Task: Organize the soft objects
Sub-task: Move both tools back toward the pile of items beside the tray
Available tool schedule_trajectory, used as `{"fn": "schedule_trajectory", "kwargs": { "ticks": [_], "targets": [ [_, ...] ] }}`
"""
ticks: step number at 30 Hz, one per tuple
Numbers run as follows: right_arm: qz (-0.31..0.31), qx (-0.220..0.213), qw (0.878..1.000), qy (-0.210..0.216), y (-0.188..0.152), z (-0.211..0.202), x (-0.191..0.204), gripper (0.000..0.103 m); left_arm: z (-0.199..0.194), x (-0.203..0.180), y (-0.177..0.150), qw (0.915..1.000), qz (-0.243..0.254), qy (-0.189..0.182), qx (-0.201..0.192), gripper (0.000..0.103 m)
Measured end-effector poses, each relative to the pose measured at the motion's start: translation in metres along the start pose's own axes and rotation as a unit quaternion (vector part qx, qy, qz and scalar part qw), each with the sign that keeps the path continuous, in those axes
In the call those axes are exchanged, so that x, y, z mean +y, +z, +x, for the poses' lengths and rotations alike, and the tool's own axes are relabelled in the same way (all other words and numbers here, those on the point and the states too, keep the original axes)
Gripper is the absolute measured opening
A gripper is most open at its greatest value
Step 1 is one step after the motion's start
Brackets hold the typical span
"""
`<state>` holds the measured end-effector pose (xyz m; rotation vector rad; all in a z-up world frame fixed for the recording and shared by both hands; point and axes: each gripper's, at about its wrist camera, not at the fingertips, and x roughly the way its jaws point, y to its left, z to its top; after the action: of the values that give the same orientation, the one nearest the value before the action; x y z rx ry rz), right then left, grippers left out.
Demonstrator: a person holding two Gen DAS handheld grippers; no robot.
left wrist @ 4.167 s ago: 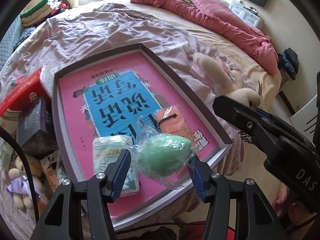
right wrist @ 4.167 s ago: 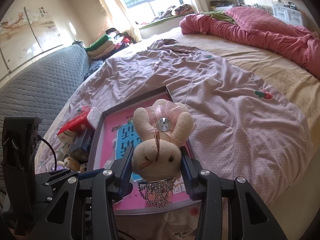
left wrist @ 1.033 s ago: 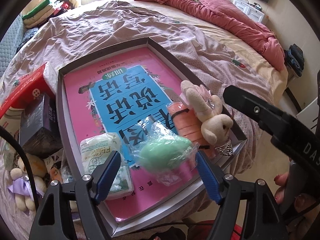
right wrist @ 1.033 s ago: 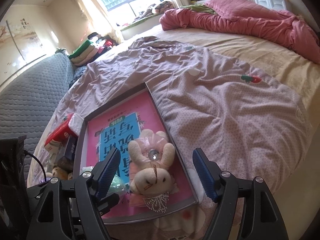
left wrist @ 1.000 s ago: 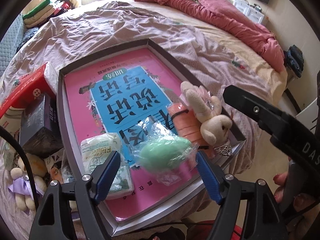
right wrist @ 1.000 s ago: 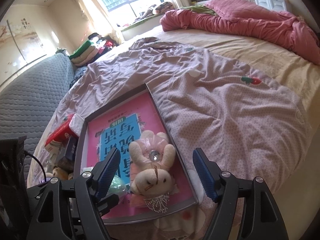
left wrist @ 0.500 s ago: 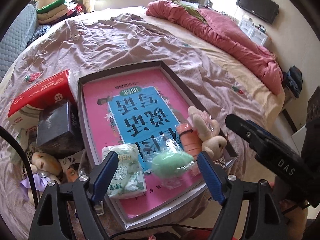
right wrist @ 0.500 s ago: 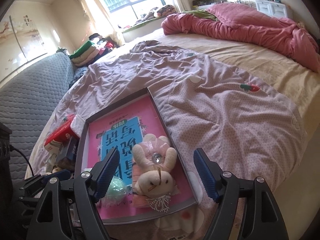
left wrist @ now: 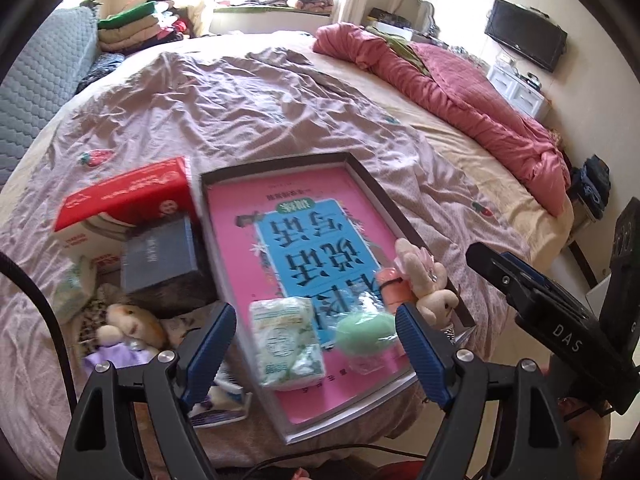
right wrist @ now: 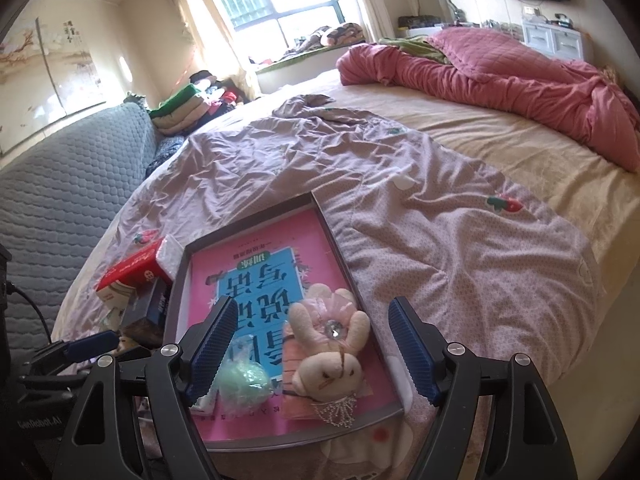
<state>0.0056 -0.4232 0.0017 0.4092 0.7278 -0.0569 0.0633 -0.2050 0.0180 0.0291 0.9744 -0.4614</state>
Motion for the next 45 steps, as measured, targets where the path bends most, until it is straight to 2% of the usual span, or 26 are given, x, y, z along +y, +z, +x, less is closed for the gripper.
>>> {"fn": "schedule_trajectory", "kwargs": {
  "ticks": [8, 14, 31, 45],
  "targets": [
    [-0.016, -0.010, 0.999, 0.033, 0.009, -0.017, 0.027, 0.080, -0.037, 0.037, 0.003, 0.9990, -0.038, 0.022, -0.010, 0.081],
    [-0.038, -0.023, 0.998, 0.043, 0.017, -0.031, 0.055, 0.080, -0.063, 0.068, 0.004, 0.9969, -0.060, 0.045, -0.023, 0.081],
    [-0.110, -0.051, 0.989, 0.090, 0.029, -0.060, 0.141, 0.080, -0.110, 0.144, 0.000, 0.9882, -0.126, 0.076, -0.043, 0.081],
    [-0.145, -0.030, 0.982, 0.117, 0.015, -0.053, 0.185, 0.081, -0.129, 0.192, -0.013, 0.9803, -0.162, 0.102, -0.050, 0.081]
  ]
}}
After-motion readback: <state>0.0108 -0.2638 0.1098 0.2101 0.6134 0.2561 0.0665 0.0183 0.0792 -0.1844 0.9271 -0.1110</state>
